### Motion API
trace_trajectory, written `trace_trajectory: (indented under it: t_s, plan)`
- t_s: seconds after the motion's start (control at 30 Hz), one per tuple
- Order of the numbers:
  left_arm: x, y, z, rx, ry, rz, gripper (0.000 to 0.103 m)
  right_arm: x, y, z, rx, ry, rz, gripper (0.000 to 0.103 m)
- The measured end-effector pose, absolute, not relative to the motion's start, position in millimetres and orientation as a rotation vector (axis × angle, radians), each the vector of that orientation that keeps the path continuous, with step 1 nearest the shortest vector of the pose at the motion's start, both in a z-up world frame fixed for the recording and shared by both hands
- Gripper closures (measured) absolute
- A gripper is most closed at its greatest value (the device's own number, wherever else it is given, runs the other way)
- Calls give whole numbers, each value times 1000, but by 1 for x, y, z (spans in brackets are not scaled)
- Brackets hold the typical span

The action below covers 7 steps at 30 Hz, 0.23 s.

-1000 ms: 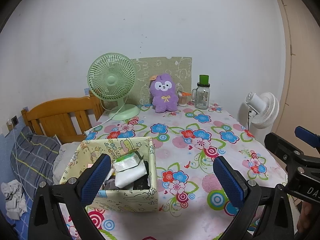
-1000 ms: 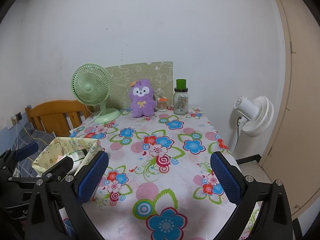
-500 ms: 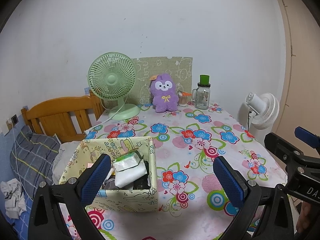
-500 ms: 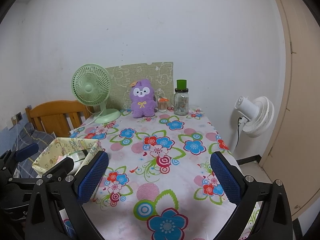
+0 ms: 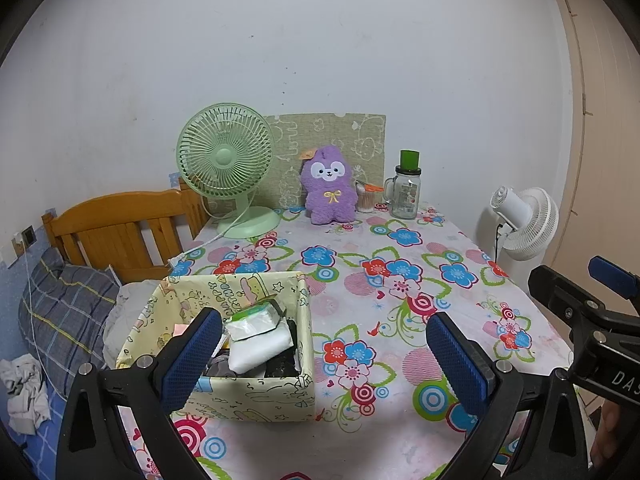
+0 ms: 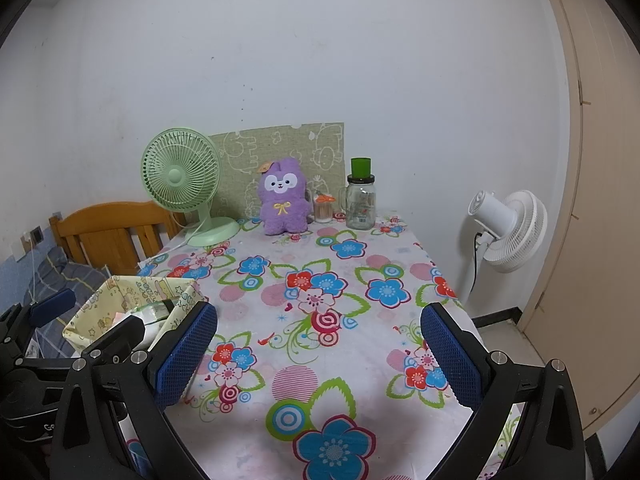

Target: Organize soft objects

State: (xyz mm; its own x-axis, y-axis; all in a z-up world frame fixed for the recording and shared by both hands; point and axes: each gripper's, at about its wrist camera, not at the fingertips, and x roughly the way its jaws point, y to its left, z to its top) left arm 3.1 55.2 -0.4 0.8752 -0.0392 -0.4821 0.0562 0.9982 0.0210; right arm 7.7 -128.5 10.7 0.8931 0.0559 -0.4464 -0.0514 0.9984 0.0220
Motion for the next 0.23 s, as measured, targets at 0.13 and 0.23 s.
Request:
trace_trajectory:
  t_s: [0.13,0.23]
  plan:
    - [4,55,-1,34,504,-50,0,8,-128,10,9,467,55,0]
    - [4,56,-1,33,505,-52,0,9,-127,10,6,467,53,0]
